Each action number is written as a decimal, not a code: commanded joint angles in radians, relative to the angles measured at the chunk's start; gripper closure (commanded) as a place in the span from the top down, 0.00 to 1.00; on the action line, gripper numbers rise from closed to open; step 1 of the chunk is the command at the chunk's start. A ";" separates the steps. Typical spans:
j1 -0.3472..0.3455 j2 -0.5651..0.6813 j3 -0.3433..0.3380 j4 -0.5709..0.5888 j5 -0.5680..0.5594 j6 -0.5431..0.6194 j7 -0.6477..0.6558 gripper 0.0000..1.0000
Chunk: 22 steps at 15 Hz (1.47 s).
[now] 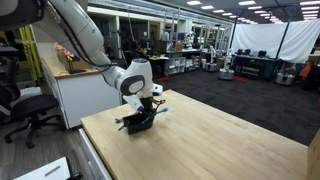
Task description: Remove the blue rope from the black bowl and put it on the table
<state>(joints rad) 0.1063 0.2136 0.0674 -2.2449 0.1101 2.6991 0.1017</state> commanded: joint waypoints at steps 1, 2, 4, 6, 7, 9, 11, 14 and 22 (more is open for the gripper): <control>0.001 0.041 0.001 0.017 -0.023 0.006 0.017 0.44; 0.001 0.041 0.003 0.017 -0.021 0.003 0.014 0.44; 0.005 0.040 0.003 0.018 -0.028 0.002 0.016 0.19; 0.007 0.041 0.003 0.020 -0.035 0.002 0.018 0.11; 0.009 0.041 0.002 0.021 -0.041 0.001 0.020 0.04; 0.013 0.049 0.000 0.021 -0.051 0.000 0.024 0.00; 0.016 0.054 0.000 0.023 -0.058 -0.001 0.024 0.03; 0.010 0.030 0.009 0.016 -0.040 -0.005 0.009 0.03; -0.007 -0.113 0.016 -0.015 -0.010 -0.037 -0.012 0.03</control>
<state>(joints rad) 0.1184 0.1792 0.0775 -2.2370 0.0795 2.6853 0.1073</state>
